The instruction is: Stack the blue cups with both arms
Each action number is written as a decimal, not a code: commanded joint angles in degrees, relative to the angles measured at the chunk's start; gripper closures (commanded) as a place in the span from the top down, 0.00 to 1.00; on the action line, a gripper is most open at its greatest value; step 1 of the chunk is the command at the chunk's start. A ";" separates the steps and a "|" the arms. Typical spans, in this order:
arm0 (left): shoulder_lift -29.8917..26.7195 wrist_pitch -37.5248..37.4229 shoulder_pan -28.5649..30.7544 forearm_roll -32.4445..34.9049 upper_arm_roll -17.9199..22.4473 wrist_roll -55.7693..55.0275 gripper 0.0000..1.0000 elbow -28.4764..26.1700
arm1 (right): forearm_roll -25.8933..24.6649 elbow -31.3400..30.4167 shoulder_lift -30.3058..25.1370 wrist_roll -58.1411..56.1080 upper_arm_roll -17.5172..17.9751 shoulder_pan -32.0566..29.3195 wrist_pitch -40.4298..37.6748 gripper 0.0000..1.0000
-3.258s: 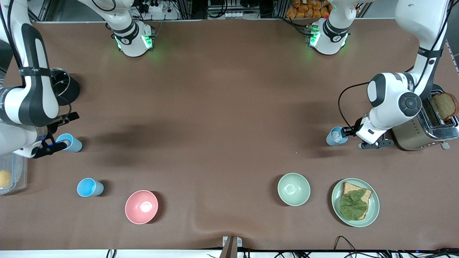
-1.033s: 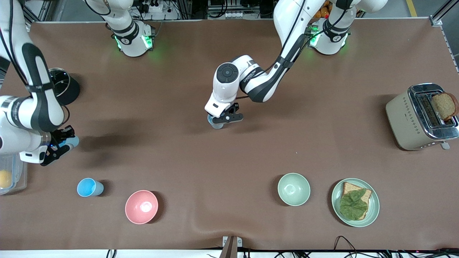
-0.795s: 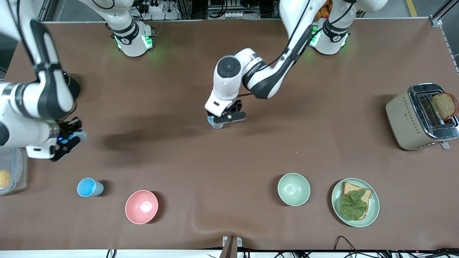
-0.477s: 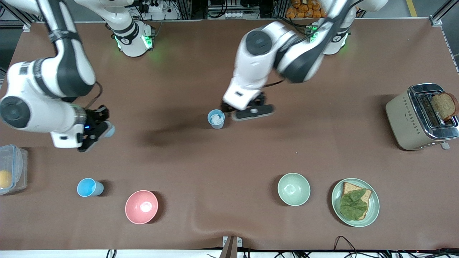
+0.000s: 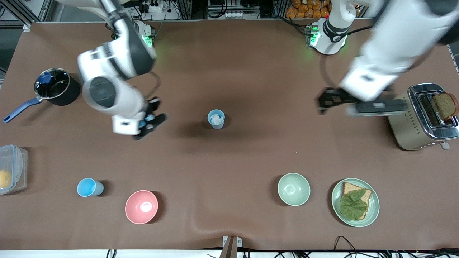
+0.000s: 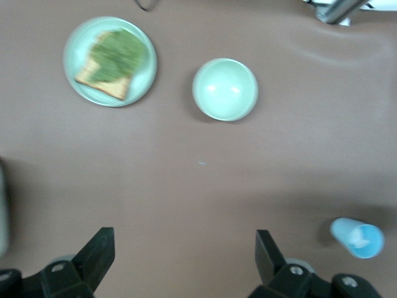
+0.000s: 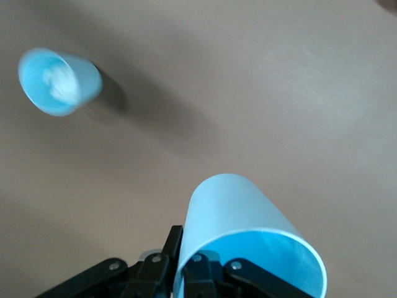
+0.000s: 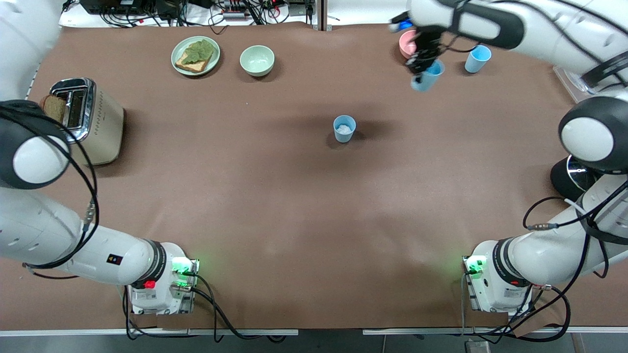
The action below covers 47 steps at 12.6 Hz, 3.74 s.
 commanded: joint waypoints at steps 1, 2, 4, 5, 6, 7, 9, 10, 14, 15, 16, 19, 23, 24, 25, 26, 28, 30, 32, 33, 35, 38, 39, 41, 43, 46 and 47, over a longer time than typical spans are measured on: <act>-2.51 -2.58 4.58 -0.20 -1.14 4.86 1.00 -1.74 | 0.01 1.13 3.46 13.57 -0.87 7.69 4.05 0.00; -2.95 -2.93 5.81 -0.29 -1.14 5.74 1.00 -1.74 | -0.08 1.13 4.69 17.97 -0.87 9.98 5.64 0.00; -4.01 -3.11 5.38 -0.21 -0.18 5.75 1.00 -1.92 | -0.26 1.13 7.15 26.59 -0.96 14.64 10.37 0.00; -4.01 -3.11 5.38 -0.20 0.08 5.66 1.00 -2.01 | -0.43 1.31 8.65 29.67 -0.96 16.40 12.75 0.00; -4.09 -3.28 5.47 -0.20 0.09 5.05 1.00 -2.18 | -0.52 2.00 9.97 31.45 -0.96 17.64 13.99 0.00; -4.18 -3.98 5.56 -0.20 0.00 4.35 1.00 -2.10 | -0.52 3.84 11.46 32.33 -1.05 18.43 14.00 0.00; -4.18 -4.78 5.64 -0.12 -0.09 2.77 1.00 -2.01 | -0.61 6.48 14.01 34.18 -1.05 19.58 13.83 0.00; -4.18 -4.87 5.64 0.06 -0.18 2.24 1.00 -2.09 | -1.13 7.62 14.98 34.45 -1.22 20.19 13.83 0.00; -4.18 -5.30 5.29 0.76 -0.18 2.50 1.00 -2.36 | -2.28 10.44 17.80 35.33 -1.31 20.37 13.83 0.00; -4.18 -5.83 5.21 0.76 -0.18 2.50 1.00 -2.36 | -2.98 10.53 18.24 35.33 -1.31 20.46 13.83 0.00; -4.18 -5.83 5.21 0.85 -0.18 2.59 1.00 -2.36 | -4.11 10.54 18.59 35.33 -1.22 20.90 13.83 0.00; -4.09 -6.18 5.03 3.57 -0.53 2.85 1.00 -2.01 | -4.48 10.54 18.77 35.42 -1.40 20.99 13.57 0.65; -4.27 -8.55 4.24 3.49 -0.35 2.24 1.00 -1.83 | -4.48 10.62 17.37 38.21 -1.49 20.29 9.99 1.00; -4.36 -8.91 4.33 3.49 -0.44 2.32 1.00 -1.83 | -4.22 11.23 16.23 39.45 -1.49 19.94 7.44 1.00; -4.79 -9.08 4.24 3.49 -0.44 2.41 1.00 -1.83 | -4.21 11.76 15.61 39.64 -1.49 19.06 6.11 1.00; -5.32 -9.26 4.33 3.49 -0.35 2.50 1.00 -1.92 | -3.86 12.38 14.47 39.38 -1.40 17.58 5.14 1.00; -5.67 -10.58 4.33 3.22 -0.26 2.50 1.00 -2.01 | -2.03 12.56 11.40 38.76 -1.40 14.06 2.85 1.00; -6.12 -10.84 4.24 3.14 -0.26 2.50 1.00 -2.27 | 0.61 12.56 8.41 36.14 -1.13 9.15 0.66 1.00; -6.20 -11.63 4.24 3.14 -0.26 2.59 1.00 -2.36 | 1.06 12.03 5.34 27.20 -1.39 4.92 -3.46 1.00; -6.46 -11.64 4.24 3.14 -0.26 2.67 1.00 -2.53 | 1.06 11.86 4.36 23.07 -1.40 2.12 -5.49 1.00; -6.47 -12.33 4.24 2.87 -0.18 2.68 1.00 -2.71 | 0.97 11.16 2.52 15.15 -1.48 -2.37 -8.57 1.00; -6.56 -12.43 4.24 2.87 0.00 3.02 1.00 -2.62 | 0.36 7.03 -2.13 11.69 -1.57 -9.83 -8.32 1.00; -6.56 -12.43 4.33 2.78 0.00 3.11 1.00 -2.36 | 0.44 6.67 -3.11 10.47 -1.49 -14.56 -8.32 1.00; -6.38 -12.43 4.50 2.78 0.09 3.12 1.00 -2.36 | 0.45 5.88 -5.30 2.67 -2.18 -18.81 -8.41 1.00; -5.94 -12.43 5.20 0.60 0.09 3.11 1.00 -1.92 | 0.45 2.38 -9.60 1.05 -5.17 -18.65 -7.62 1.00; -5.59 -12.43 6.69 0.41 0.00 3.73 1.00 -1.74 | 0.45 1.83 -15.93 -6.04 -10.08 -19.44 -9.10 1.00; -5.41 -12.43 7.31 0.32 0.00 5.30 1.00 -1.66 | 0.45 2.01 -16.99 -6.85 -12.10 -19.35 -10.42 1.00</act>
